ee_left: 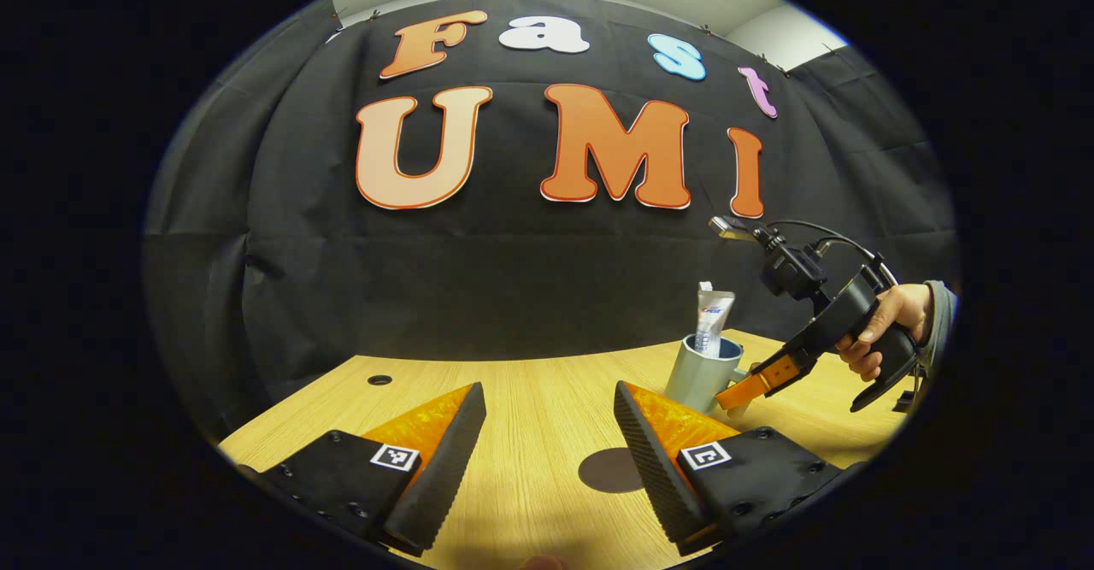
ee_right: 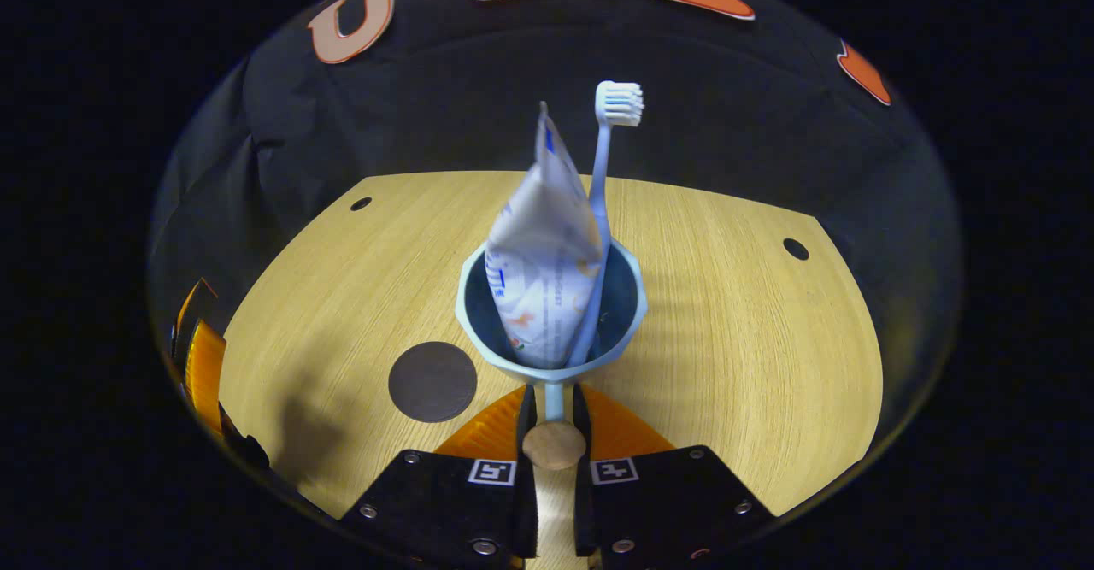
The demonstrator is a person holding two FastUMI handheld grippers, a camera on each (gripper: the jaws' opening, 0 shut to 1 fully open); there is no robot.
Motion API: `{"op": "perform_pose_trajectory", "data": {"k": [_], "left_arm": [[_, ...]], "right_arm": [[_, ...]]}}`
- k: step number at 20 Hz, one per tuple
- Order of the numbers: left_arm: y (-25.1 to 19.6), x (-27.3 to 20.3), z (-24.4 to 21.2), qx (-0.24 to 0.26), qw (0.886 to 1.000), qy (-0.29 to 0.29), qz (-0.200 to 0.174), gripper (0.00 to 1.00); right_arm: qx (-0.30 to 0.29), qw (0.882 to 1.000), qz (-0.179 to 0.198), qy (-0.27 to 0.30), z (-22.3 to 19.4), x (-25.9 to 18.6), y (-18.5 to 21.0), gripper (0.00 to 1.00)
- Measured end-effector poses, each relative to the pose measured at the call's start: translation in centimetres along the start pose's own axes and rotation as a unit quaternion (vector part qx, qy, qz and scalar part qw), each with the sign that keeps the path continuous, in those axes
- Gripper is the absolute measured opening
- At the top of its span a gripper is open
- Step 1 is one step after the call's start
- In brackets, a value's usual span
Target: Put the toothbrush and toothpaste on the desktop into the cup, then pick up the cup and place it on the coaster on the desktop.
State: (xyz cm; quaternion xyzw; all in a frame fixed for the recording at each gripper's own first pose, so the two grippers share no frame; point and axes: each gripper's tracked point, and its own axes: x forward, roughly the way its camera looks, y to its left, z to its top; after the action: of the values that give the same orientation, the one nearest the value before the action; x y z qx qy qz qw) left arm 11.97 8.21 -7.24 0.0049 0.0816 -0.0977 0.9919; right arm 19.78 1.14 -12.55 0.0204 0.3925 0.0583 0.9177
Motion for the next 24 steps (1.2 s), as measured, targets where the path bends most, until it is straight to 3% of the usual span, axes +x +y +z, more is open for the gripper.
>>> {"op": "perform_pose_trajectory", "data": {"k": [3, 4, 19, 24], "left_arm": [[0.6, -0.4, 0.0, -0.002, 1.0, 0.001, 0.008, 0.95], [0.7, -0.6, -0.1, -0.002, 1.0, 0.001, 0.011, 0.95], [2.7, -2.2, -1.1, -0.01, 0.999, 0.01, 0.037, 0.95], [3.3, -2.3, -1.6, -0.014, 0.999, 0.016, 0.045, 0.95]], "right_arm": [[-0.015, 1.0, 0.022, -0.001, 0.0, -0.1, 0.6, 0.17], [-0.021, 0.999, 0.028, 0.0, 0.0, 0.0, 0.6, 0.22], [-0.086, 0.993, 0.07, 0.037, -0.5, -0.3, -0.2, 0.22], [-0.092, 0.991, 0.075, 0.063, -1.1, -1.5, -1.5, 0.17]]}}
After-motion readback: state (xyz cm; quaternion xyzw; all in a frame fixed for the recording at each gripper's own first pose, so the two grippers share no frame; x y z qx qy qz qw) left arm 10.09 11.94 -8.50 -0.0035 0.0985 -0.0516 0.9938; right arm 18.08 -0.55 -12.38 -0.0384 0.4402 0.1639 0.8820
